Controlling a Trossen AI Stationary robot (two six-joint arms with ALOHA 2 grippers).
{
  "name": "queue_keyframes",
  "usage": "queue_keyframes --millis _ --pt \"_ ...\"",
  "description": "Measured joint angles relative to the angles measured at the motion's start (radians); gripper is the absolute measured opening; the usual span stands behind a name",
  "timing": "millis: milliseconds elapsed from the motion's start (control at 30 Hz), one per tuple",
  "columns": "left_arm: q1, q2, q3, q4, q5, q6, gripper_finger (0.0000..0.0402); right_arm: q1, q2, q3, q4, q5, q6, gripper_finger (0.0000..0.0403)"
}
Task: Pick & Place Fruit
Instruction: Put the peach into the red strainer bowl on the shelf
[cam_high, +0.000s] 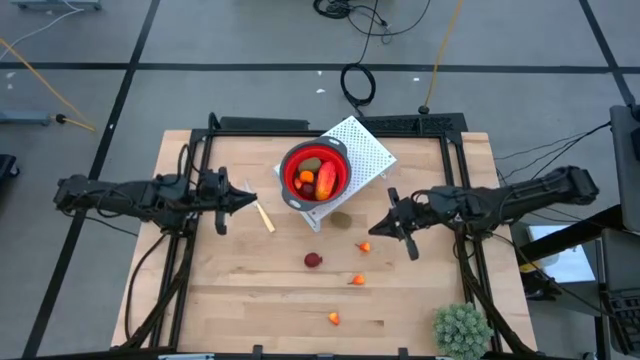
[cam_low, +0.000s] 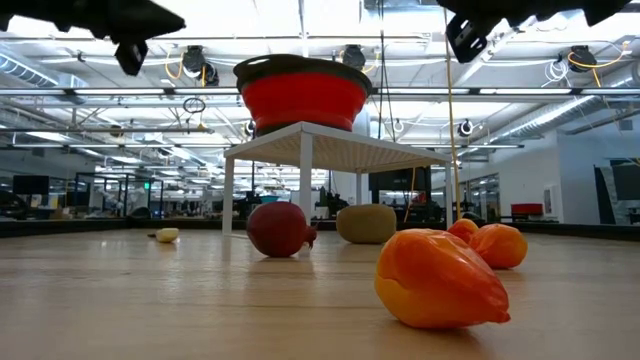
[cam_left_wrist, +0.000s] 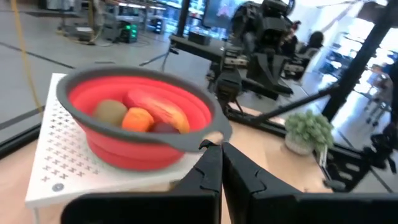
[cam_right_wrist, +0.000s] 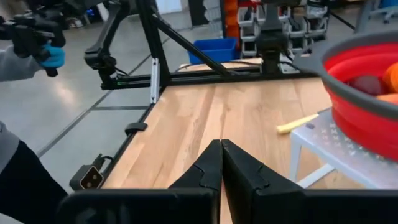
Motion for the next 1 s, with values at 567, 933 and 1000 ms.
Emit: queue_keyframes --millis 567,933,1000 --pt "0.0 -0.224 -0.227 -0.002 0.107 0.035 0.0004 0.108 0.032 0.0 -0.007 0.24 0.162 0.0004" --pt "0.0 -0.307 -0.292 -0.036 0.108 0.081 0.0002 0.126 0.147 0.147 -0.272 0.294 0.189 0.0001" --pt "0.0 -0.306 -0.292 -0.056 0.107 0.087 0.0003 0.126 0.183 0.197 -0.349 0.294 0.189 0.0001"
